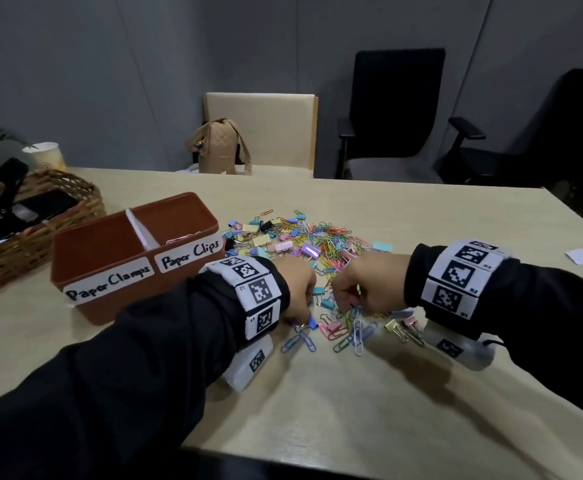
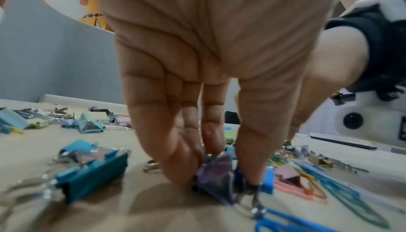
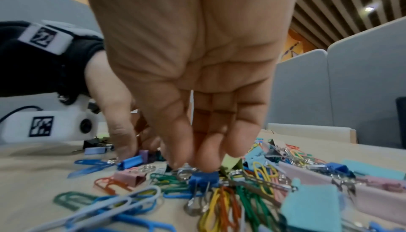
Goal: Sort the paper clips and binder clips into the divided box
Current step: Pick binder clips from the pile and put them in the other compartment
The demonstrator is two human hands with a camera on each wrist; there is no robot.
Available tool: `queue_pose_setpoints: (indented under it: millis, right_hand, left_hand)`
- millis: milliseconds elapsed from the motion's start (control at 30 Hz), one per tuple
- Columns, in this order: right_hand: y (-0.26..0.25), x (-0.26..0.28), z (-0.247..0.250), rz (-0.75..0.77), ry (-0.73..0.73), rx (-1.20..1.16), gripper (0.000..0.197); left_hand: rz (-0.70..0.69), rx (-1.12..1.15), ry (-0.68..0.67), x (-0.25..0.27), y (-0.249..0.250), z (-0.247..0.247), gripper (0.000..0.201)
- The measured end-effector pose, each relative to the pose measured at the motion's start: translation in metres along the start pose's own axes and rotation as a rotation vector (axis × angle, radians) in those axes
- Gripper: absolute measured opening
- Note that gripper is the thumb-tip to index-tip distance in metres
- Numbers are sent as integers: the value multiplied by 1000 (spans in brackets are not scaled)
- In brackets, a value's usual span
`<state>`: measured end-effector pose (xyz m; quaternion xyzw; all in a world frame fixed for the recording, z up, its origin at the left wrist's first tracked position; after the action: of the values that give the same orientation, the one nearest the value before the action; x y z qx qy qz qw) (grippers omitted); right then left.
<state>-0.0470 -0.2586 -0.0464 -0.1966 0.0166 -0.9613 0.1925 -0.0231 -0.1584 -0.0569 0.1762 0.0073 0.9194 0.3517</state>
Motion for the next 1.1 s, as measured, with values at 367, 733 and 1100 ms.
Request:
queue_pose_setpoints:
  millis: [367, 733, 1100]
  right_hand:
    - [-5, 10, -22, 77, -19, 30, 27]
    - [2, 14, -3, 11, 87, -107, 34]
    - [15, 9, -1, -120, 54, -70, 19]
  left_hand:
    - [-184, 77, 87, 5, 15, 4, 17]
    - [-104, 53, 51, 4, -1, 6, 13]
    - [-1, -59, -106, 16, 8, -12, 36]
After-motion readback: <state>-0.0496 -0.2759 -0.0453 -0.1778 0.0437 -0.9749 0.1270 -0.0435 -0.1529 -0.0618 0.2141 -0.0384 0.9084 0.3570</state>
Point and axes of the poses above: each hand's wrist, its own x-axis away from the middle knuckle, its own z-axis out of the back of the hand, y = z × x, the point moved 6 cm from there along -x, towards the middle knuckle, and after that the axes turned 8 degrees about -z, right-handed, at the moved point
